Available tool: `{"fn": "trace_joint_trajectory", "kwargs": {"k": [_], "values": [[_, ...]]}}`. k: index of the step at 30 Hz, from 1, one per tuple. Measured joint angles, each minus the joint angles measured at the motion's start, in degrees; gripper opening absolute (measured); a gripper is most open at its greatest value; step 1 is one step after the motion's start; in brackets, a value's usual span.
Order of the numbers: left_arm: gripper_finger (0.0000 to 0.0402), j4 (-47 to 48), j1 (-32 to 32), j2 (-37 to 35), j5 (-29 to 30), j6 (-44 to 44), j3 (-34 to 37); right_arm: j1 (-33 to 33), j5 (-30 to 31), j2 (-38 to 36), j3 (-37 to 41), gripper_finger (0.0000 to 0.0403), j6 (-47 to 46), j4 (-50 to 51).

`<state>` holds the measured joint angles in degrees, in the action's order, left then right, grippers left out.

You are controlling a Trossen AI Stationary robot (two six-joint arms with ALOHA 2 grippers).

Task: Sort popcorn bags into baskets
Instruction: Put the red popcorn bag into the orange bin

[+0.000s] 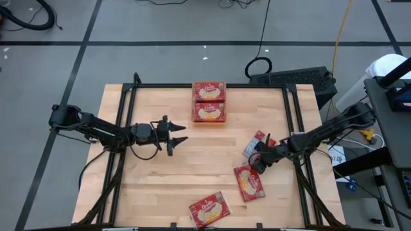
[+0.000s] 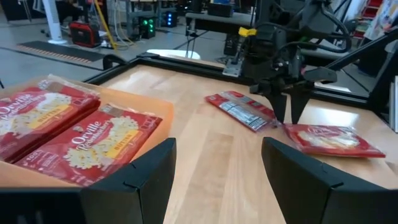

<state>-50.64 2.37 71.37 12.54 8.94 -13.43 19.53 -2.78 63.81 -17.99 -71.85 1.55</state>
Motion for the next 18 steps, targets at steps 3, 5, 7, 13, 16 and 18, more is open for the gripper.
{"fn": "trace_joint_trajectory", "kwargs": {"k": [3,5,7,13,16,18], "values": [[0.0241,-0.1,-0.3,0.0,0.0,-0.2,0.0,-0.3,1.4,2.0,0.2,0.0155,2.6,-4.7],[0.0241,-0.1,-0.8,0.0,0.0,-0.2,0.0,-1.2,3.0,3.4,0.2,0.0155,5.0,-7.9],[0.0241,-0.1,-1.4,0.0,0.0,-0.5,0.0,-2.7,3.4,4.8,0.2,0.0155,6.9,-10.7],[0.0241,-0.1,-2.5,0.0,0.0,-0.9,0.0,-7.1,1.2,5.6,-0.6,0.0155,12.7,-12.5],[0.0241,0.1,-2.4,0.0,-0.1,-0.4,0.0,-8.4,0.5,4.5,-2.6,0.0155,14.2,-11.0],[0.0241,0.2,-2.2,0.0,-0.2,0.2,0.0,-9.2,-1.8,4.2,-4.3,0.0155,14.0,-6.5]]}}
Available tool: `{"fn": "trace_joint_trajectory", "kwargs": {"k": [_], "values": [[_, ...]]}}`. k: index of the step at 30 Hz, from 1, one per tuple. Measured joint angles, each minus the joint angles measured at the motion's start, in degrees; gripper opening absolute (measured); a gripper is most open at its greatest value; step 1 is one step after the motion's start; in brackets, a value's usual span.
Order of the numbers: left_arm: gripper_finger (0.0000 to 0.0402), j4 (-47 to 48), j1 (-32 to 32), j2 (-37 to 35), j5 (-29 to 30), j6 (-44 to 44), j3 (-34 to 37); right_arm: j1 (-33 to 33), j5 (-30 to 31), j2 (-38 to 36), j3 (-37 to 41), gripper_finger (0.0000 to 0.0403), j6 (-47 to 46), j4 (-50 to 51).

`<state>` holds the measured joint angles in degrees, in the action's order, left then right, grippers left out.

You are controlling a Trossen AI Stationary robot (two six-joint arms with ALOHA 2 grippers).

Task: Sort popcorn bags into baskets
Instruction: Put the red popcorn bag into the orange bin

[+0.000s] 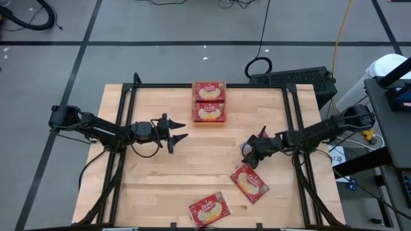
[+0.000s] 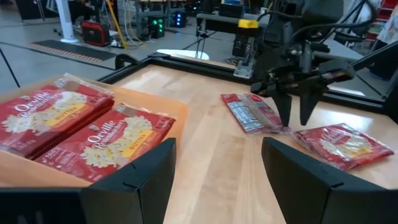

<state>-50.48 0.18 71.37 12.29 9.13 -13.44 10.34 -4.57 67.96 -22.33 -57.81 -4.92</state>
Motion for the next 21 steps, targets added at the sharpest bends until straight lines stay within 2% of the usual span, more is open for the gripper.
{"fn": "trace_joint_trajectory", "kwargs": {"k": [4,7,18,21], "values": [[0.0241,0.2,0.5,0.0,0.0,0.0,0.0,-0.4,-4.3,0.4,-2.6,0.0155,-1.9,11.0],[0.0241,0.4,0.7,0.0,0.0,0.1,0.0,-0.2,-6.0,1.2,-2.4,0.0155,-3.1,12.5],[0.0241,1.0,0.7,0.0,0.0,-0.2,0.0,2.1,-5.7,8.9,-2.5,0.0155,-1.6,0.7],[0.0241,1.0,0.6,0.0,0.0,-0.2,0.0,2.1,-4.7,12.0,-2.6,0.0141,-0.7,-2.2]]}}
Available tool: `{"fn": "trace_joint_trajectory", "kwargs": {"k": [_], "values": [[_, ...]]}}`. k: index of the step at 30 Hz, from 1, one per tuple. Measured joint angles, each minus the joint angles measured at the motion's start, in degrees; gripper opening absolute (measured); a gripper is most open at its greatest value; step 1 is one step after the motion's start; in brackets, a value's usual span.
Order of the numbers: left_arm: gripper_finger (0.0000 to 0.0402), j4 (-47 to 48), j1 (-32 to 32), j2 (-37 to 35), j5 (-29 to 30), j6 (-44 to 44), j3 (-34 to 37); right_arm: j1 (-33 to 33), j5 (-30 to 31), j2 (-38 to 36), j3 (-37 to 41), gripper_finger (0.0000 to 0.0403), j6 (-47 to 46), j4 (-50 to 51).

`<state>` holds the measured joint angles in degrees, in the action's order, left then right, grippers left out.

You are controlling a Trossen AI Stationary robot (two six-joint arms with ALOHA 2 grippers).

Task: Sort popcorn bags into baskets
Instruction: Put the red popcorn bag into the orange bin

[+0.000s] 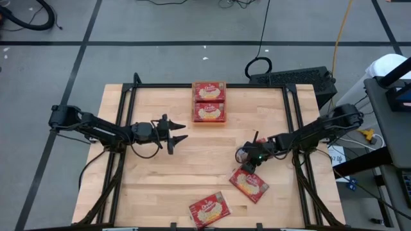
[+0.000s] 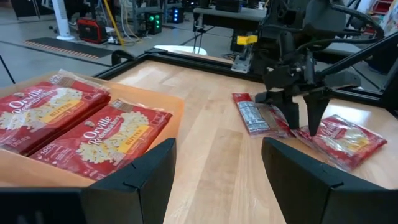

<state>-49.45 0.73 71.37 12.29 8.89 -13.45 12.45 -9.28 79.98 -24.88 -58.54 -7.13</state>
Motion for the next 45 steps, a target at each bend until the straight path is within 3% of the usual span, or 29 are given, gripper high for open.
{"fn": "trace_joint_trajectory", "kwargs": {"k": [8,14,23,29,35,40,45], "values": [[0.0241,-0.6,0.0,0.0,0.3,0.5,0.0,-1.5,-0.7,2.9,0.1,0.0012,8.3,-8.8],[0.0241,-4.2,0.0,0.0,0.3,1.8,0.0,-6.8,5.2,-1.7,0.2,0.0004,17.7,-14.4],[0.0241,-4.2,0.0,2.4,0.3,-0.4,-4.5,-15.0,6.6,-5.2,0.2,0.0001,36.0,-27.0],[0.0247,-3.5,-1.0,12.1,-0.9,-1.7,-12.1,-17.9,11.8,-5.2,0.2,0.0001,46.3,-30.6],[0.0286,0.7,-4.1,22.4,-1.6,-0.7,-21.8,-19.0,12.4,-5.2,0.2,0.0,55.7,-34.9],[0.0305,7.9,-6.6,27.9,-11.6,-0.8,-30.5,-19.2,12.8,-5.1,0.1,0.0,62.6,-37.5],[0.0254,16.7,-7.8,30.0,-15.3,-0.6,-37.1,-19.2,15.5,-5.0,0.1,0.0,67.0,-39.0]]}}
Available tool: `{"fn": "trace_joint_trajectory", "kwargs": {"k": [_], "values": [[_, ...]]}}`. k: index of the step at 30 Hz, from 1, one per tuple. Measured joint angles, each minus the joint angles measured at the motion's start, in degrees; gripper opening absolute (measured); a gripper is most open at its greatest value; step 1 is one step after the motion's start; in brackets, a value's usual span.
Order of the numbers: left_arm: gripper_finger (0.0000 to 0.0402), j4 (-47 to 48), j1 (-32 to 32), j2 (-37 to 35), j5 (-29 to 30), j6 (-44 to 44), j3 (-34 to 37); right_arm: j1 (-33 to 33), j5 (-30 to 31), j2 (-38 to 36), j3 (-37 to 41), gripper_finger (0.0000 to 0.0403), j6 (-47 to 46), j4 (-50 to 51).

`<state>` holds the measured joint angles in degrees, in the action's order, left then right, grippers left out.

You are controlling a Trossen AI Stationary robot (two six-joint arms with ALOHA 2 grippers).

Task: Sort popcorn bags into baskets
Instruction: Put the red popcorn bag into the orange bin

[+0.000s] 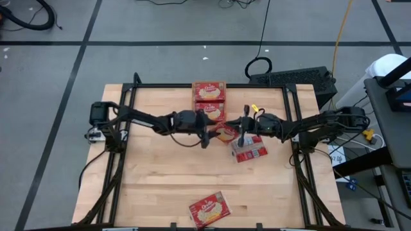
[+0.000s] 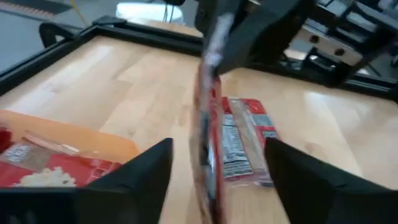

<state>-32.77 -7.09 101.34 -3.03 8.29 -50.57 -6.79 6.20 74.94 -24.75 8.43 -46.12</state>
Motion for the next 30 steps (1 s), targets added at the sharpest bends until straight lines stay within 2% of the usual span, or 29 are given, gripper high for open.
{"fn": "trace_joint_trajectory", "kwargs": {"k": [4,8,9,12,16,18,22,27,30], "values": [[0.0164,5.0,-1.2,-0.1,0.0,-0.4,-2.4,0.0,-0.2,0.0,0.0,0.0,3.3,-2.3],[0.0046,4.9,-2.6,-0.7,-0.7,-0.7,-3.0,0.0,0.0,0.0,0.0,0.0,5.8,-6.0],[0.0027,4.9,-3.1,-1.2,-1.1,-0.7,-3.0,0.0,0.2,-0.1,0.0,0.0001,6.4,-6.6],[0.0023,7.0,-4.3,-3.7,-1.0,-1.1,-2.9,0.0,1.3,-0.6,0.0,0.001,7.7,-8.6],[0.0022,12.8,-5.7,-10.6,0.6,-3.7,-2.9,0.1,6.5,-2.7,0.0,0.0032,9.0,-9.2],[0.0019,17.6,-6.1,-14.9,2.0,-4.9,-3.0,0.1,8.8,-4.2,0.1,0.0043,9.7,-8.6],[0.0019,22.8,-6.2,-21.8,6.5,-7.9,-2.8,0.1,9.3,-6.4,0.0,0.0064,10.9,-7.8],[0.0019,17.5,-6.6,-26.2,10.1,-9.0,1.7,0.1,11.8,-6.8,0.0,0.0076,10.9,-5.8],[0.0019,6.9,-7.2,-26.3,10.4,-6.2,7.9,0.1,13.4,-6.8,0.0,0.0077,10.9,-3.2]]}}
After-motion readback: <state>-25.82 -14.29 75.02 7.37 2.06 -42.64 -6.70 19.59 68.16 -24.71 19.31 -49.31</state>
